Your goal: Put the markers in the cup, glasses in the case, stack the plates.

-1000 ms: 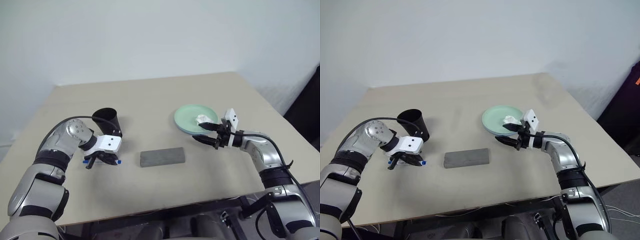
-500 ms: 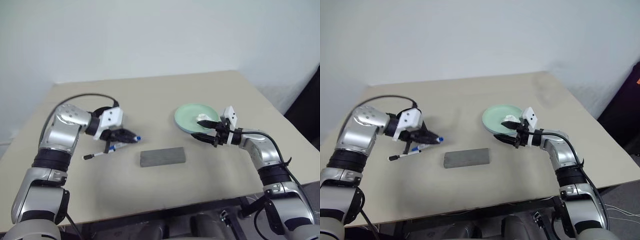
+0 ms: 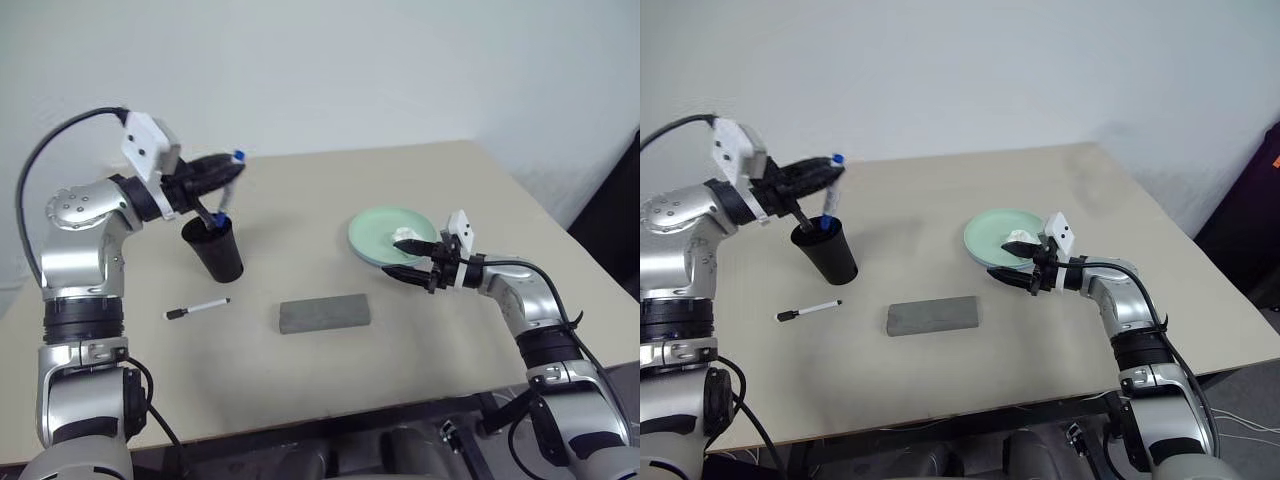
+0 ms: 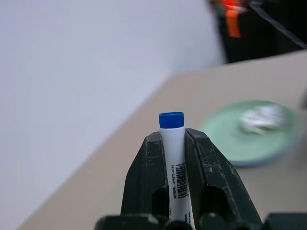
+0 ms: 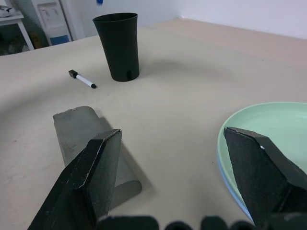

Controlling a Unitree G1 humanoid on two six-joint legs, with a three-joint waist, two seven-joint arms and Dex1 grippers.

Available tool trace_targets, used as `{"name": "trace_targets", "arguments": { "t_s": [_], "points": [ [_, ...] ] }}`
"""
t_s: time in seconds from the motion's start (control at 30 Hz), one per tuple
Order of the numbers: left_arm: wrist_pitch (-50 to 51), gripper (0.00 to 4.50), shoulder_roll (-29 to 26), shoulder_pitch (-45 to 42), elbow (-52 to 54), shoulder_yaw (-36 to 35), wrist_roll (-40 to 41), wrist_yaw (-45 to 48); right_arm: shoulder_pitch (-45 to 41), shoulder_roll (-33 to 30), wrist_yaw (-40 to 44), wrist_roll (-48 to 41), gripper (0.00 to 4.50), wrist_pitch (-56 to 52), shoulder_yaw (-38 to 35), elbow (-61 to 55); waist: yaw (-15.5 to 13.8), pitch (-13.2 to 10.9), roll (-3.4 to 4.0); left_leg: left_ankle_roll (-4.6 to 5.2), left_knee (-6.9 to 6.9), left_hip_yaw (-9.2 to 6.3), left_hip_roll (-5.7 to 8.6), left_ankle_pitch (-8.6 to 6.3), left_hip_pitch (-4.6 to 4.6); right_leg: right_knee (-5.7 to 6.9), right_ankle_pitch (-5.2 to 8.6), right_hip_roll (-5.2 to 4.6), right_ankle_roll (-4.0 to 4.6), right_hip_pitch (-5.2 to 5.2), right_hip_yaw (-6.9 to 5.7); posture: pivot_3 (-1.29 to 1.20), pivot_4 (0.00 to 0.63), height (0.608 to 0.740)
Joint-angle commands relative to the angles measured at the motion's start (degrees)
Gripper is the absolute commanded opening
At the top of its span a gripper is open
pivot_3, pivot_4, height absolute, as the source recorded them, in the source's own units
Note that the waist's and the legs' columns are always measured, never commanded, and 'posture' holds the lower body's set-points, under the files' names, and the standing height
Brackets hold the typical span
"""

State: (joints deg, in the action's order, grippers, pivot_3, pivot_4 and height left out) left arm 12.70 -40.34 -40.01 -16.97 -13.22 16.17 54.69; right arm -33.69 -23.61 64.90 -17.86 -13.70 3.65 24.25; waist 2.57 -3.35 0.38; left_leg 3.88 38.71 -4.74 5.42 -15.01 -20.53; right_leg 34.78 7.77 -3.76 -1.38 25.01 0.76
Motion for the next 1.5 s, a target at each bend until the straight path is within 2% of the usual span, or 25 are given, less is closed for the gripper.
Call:
{"name": "trace_targets", "arguments": {
  "t_s": [0.03, 0.33, 0.63, 1.13, 1.17, 1.2, 1.47, 1.5],
  "points": [
    [-1.41, 0.12, 0.42, -1.31, -1.18, -3.00, -0.34, -7.14, -2.66, -0.16, 0.52, 0.12, 3.70, 0.84, -0.27, -0.50, 0.00, 0.00, 0.00, -0.01, 0.00, 0.00, 0.00, 0.00, 0.00, 0.00, 0.00, 0.00, 0.00, 0.00, 0.00, 0.00, 0.000, 0.740],
    [-5.96, 0.12, 3.72, 0.14, -6.87, -4.26, -0.16, -15.22, -3.27, -0.20, 1.02, -0.20, 3.70, 0.94, -0.17, -0.49, -0.02, 0.01, -0.02, -0.05, 0.00, -0.01, 0.03, 0.01, -0.01, -0.01, -0.02, -0.02, 0.01, -0.02, -0.01, 0.00, 0.000, 0.740],
    [-10.13, 0.12, 5.60, -0.02, -11.84, -3.45, -0.39, -16.50, -3.43, -0.62, 3.60, -2.98, 3.70, -1.47, -1.12, -4.10, -0.02, 0.02, -0.03, -0.05, -0.01, -0.01, 0.04, 0.01, -0.02, -0.01, -0.03, -0.03, 0.03, 0.00, -0.01, 0.00, 0.000, 0.740],
    [-15.34, 0.12, 8.16, 0.13, -20.23, -2.93, -0.74, -15.86, -3.34, -0.46, 3.13, -2.94, 3.70, -1.91, -1.30, -5.18, -0.01, 0.03, -0.04, -0.05, -0.01, 0.00, 0.05, 0.01, -0.04, -0.02, -0.03, -0.04, 0.04, 0.00, -0.02, 0.00, 0.000, 0.740],
    [-15.65, 0.83, 8.45, 0.22, -20.73, -2.99, -0.49, -15.38, -3.38, -0.42, 3.10, -2.83, 3.70, -1.83, -1.23, -5.04, -0.02, 0.03, -0.05, -0.05, -0.01, 0.00, 0.05, 0.01, -0.04, -0.02, -0.03, -0.04, 0.04, 0.00, -0.02, 0.00, 0.000, 0.740],
    [-15.89, 1.00, 8.62, 0.24, -21.07, -3.02, -0.33, -15.01, -3.41, -0.40, 3.08, -2.74, 3.70, -1.76, -1.18, -4.94, -0.02, 0.03, -0.05, -0.05, -0.01, 0.00, 0.05, 0.01, -0.03, -0.01, -0.03, -0.04, 0.04, 0.00, -0.03, 0.00, 0.000, 0.740],
    [-16.37, 3.75, 9.01, 0.07, -22.13, -3.11, 0.12, -12.88, -3.28, -0.40, 2.99, -2.60, 3.70, -1.66, -1.05, -5.12, -0.02, 0.03, -0.05, -0.05, -0.01, 0.00, 0.05, 0.01, -0.04, -0.02, -0.03, -0.04, 0.04, 0.00, -0.03, 0.00, 0.000, 0.740],
    [-16.41, 3.75, 8.85, 0.03, -22.16, -2.94, 0.02, -12.68, -3.27, -0.40, 2.97, -2.59, 3.70, -1.66, -1.05, -5.13, -0.02, 0.03, -0.05, -0.05, -0.01, 0.00, 0.05, 0.01, -0.04, -0.02, -0.03, -0.05, 0.04, 0.00, -0.03, 0.00, 0.000, 0.740]
  ]
}}
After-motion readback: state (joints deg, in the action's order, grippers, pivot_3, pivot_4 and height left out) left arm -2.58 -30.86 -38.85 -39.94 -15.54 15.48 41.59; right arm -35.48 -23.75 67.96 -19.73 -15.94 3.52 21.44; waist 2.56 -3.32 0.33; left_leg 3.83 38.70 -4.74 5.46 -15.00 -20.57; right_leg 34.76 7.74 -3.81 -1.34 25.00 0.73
